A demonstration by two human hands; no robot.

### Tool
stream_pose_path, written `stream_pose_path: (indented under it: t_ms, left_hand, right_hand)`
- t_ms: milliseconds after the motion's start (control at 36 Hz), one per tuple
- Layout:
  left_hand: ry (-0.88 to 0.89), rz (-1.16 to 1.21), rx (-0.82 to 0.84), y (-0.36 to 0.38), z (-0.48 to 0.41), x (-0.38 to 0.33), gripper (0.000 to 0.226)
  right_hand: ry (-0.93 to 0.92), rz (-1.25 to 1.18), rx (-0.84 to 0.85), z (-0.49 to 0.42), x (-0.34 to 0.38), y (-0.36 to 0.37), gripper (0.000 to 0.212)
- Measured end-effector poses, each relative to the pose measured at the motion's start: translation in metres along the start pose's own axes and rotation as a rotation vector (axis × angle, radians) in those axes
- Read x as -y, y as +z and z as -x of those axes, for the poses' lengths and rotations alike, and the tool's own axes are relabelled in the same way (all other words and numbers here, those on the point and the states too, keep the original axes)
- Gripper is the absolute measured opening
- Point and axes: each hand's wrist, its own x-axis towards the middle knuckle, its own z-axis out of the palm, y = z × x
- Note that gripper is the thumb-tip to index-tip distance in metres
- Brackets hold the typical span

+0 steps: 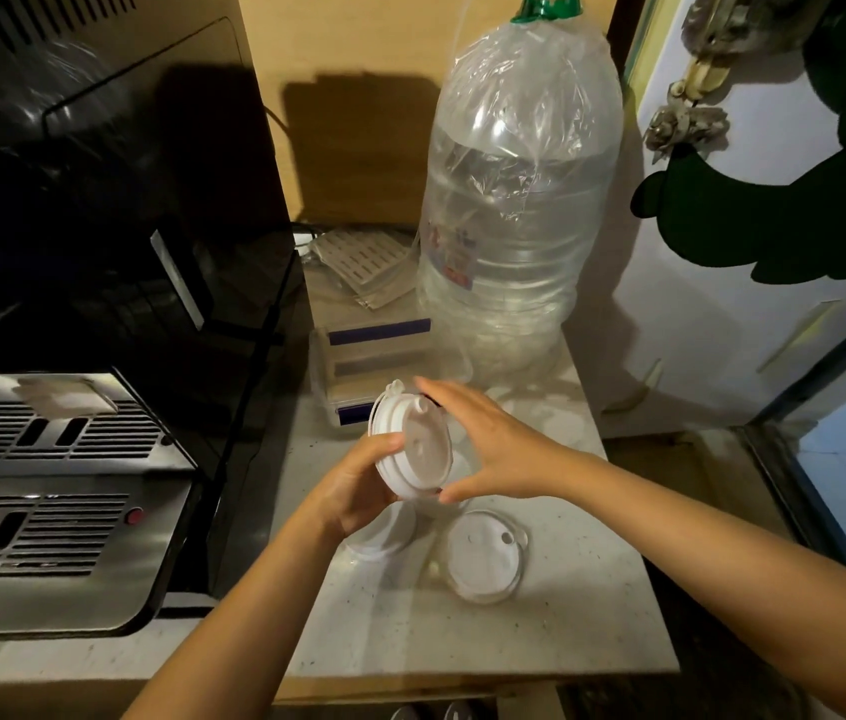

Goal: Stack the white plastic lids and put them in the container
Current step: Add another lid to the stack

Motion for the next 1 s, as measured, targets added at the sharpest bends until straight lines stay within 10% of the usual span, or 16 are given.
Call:
stream_pose_path:
  t_ms: [444,1000]
  left_hand:
    - [-0.139,0.119,-0.089,-0.005,0.028,0.04,0.087]
    - [-0.174,0.088,-0.054,-0.005,0.031,0.054,0.086]
  right_hand:
    - [0.535,0.239,0.119,0.042,-0.031,0.079,0.083]
    - [0.579,0.368,0.057,0.04,-0.026,0.101,0.072]
